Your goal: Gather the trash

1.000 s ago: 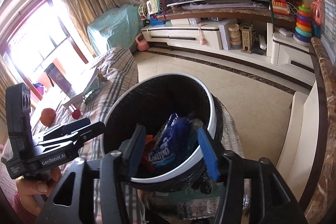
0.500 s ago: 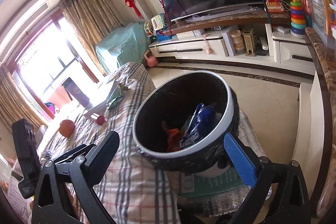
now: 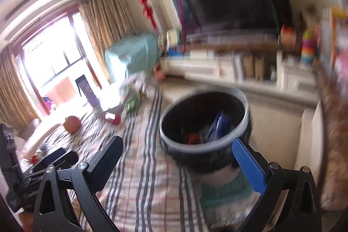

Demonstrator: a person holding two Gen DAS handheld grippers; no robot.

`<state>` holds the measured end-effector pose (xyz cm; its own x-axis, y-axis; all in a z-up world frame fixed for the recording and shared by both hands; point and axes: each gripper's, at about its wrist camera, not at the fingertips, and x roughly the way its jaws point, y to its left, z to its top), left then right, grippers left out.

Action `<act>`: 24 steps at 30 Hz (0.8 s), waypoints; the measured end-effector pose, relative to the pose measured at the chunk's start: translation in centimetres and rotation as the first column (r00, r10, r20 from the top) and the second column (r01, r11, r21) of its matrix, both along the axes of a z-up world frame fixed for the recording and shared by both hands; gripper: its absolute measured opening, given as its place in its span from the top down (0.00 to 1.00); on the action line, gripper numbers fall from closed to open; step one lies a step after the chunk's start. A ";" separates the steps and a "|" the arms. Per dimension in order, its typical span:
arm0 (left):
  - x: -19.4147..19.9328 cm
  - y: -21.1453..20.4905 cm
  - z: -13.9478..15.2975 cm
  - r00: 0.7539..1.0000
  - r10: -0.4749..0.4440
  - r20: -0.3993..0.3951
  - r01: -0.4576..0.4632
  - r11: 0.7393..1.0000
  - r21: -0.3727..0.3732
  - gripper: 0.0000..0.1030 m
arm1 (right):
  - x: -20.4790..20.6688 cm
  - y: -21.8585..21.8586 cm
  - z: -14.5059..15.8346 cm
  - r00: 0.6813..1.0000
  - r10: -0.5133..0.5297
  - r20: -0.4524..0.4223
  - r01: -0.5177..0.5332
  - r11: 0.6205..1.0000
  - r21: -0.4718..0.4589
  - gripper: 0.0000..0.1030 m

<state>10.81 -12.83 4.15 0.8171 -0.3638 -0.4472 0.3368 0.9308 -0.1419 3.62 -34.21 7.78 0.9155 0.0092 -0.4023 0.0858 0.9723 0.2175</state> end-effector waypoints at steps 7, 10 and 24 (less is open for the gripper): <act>-3.5 1.0 0.0 0.978 0.107 0.178 -0.119 0.991 0.058 0.00 | -2.5 3.6 1.2 0.990 -0.025 0.138 0.050 0.983 -0.177 0.00; -4.4 1.2 -0.7 0.971 0.131 0.198 -0.147 0.987 0.069 0.00 | -2.6 4.1 -0.1 0.992 -0.025 0.123 0.048 0.981 -0.190 0.00; -6.1 1.5 -2.2 0.953 0.215 0.215 -0.245 0.961 0.126 0.00 | -4.0 4.3 -2.3 0.994 -0.040 0.100 0.059 0.978 -0.200 0.00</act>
<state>4.70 -11.34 1.95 0.9481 -0.0967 -0.3030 0.1179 0.9916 0.0525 -0.34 -29.87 5.53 0.9469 -0.1094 -0.3024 0.1230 0.9921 0.0264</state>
